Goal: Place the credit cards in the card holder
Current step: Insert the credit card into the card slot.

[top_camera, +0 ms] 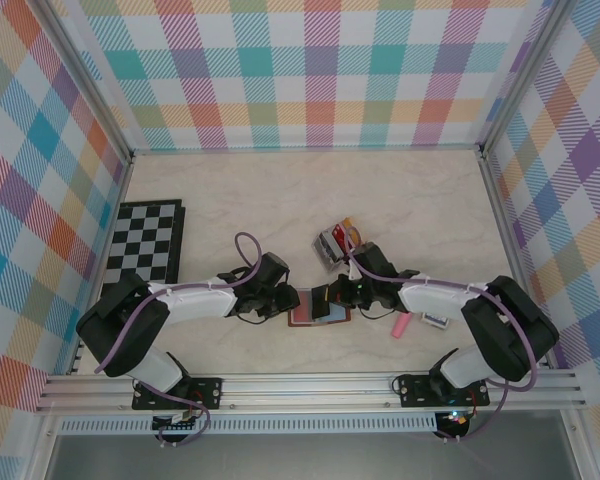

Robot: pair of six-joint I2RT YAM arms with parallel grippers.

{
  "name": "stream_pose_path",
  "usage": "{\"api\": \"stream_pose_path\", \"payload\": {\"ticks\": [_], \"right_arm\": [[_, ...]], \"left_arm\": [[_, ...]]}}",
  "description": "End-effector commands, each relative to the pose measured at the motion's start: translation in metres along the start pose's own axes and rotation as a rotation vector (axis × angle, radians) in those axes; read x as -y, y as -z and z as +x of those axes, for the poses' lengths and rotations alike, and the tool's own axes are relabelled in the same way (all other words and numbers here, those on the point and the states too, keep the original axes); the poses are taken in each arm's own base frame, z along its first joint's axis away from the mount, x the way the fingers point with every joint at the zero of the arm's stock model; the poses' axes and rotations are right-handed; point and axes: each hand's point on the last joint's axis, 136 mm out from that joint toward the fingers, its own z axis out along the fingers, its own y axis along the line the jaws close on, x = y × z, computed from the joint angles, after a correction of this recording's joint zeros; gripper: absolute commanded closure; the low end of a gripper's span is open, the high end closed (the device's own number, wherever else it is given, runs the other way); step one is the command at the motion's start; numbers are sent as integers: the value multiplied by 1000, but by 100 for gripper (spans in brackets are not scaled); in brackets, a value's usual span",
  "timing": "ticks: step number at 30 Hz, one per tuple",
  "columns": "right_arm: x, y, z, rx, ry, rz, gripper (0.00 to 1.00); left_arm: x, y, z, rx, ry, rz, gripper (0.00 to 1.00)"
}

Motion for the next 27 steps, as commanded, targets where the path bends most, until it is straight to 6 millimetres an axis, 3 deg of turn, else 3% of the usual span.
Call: {"api": "stream_pose_path", "payload": {"ticks": [1, 8, 27], "right_arm": [[15, 3, 12, -26, 6, 88, 100], [25, 5, 16, -39, 67, 136, 100], [7, -12, 1, -4, -25, 69, 100]], "left_arm": [[-4, -4, 8, -20, -14, -17, 70], [-5, -4, 9, -21, -10, -15, 71], [-2, -5, 9, -22, -8, -2, 71]]}}
